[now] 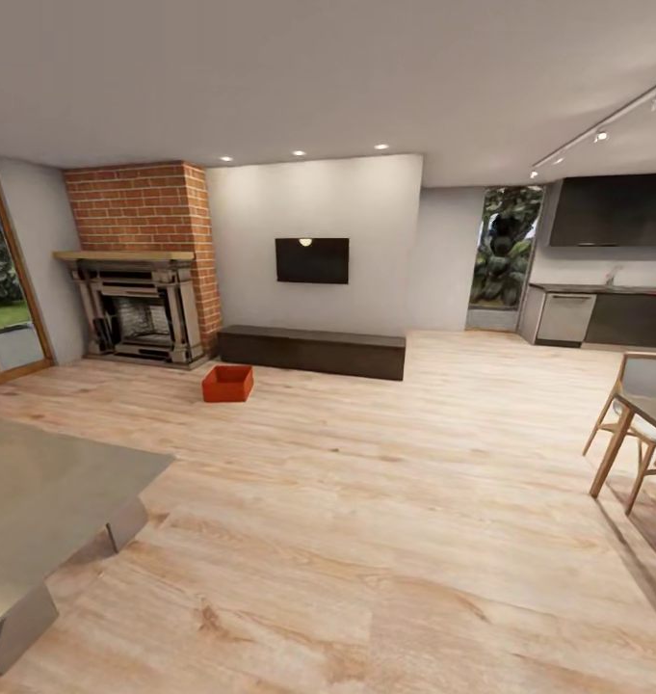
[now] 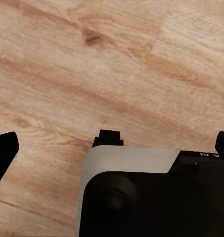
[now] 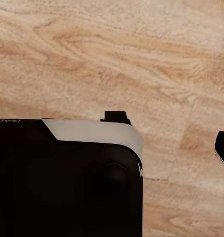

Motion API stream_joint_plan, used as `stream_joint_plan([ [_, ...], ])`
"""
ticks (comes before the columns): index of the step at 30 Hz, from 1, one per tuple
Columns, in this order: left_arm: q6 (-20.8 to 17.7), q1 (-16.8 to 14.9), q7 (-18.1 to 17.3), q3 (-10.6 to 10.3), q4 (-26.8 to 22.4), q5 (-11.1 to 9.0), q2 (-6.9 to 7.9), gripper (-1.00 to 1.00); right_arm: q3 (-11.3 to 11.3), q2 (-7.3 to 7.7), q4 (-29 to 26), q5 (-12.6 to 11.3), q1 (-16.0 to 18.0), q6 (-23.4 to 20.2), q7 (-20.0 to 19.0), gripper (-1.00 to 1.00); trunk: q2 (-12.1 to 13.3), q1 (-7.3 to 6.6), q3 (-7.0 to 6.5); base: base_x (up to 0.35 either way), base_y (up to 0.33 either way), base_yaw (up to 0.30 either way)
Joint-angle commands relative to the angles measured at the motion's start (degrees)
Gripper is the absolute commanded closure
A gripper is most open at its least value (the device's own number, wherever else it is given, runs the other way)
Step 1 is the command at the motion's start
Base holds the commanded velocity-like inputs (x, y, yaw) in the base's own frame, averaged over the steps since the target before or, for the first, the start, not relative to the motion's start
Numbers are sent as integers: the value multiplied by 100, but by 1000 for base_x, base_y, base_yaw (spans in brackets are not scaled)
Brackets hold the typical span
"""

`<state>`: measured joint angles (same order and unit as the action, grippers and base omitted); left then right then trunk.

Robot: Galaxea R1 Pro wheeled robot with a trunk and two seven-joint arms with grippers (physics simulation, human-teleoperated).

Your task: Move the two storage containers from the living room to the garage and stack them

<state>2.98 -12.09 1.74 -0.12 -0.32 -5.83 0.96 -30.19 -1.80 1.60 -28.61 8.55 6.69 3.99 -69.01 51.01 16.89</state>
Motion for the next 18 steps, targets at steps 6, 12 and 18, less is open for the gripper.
stream_joint_plan([
  [6,18,-4,2,-6,6,-59,-2,-100,-48,-5,19,-49,7,42,6,-100,-4,4,7,321,0,0],
  [12,18,-4,2,-6,6,-59,-3,-100,-48,-5,18,-49,7,43,6,-100,-4,4,7,321,0,0],
  [18,18,-4,2,-6,6,-59,0,-100,-48,-5,18,-49,7,43,6,-100,-4,4,7,321,0,0],
])
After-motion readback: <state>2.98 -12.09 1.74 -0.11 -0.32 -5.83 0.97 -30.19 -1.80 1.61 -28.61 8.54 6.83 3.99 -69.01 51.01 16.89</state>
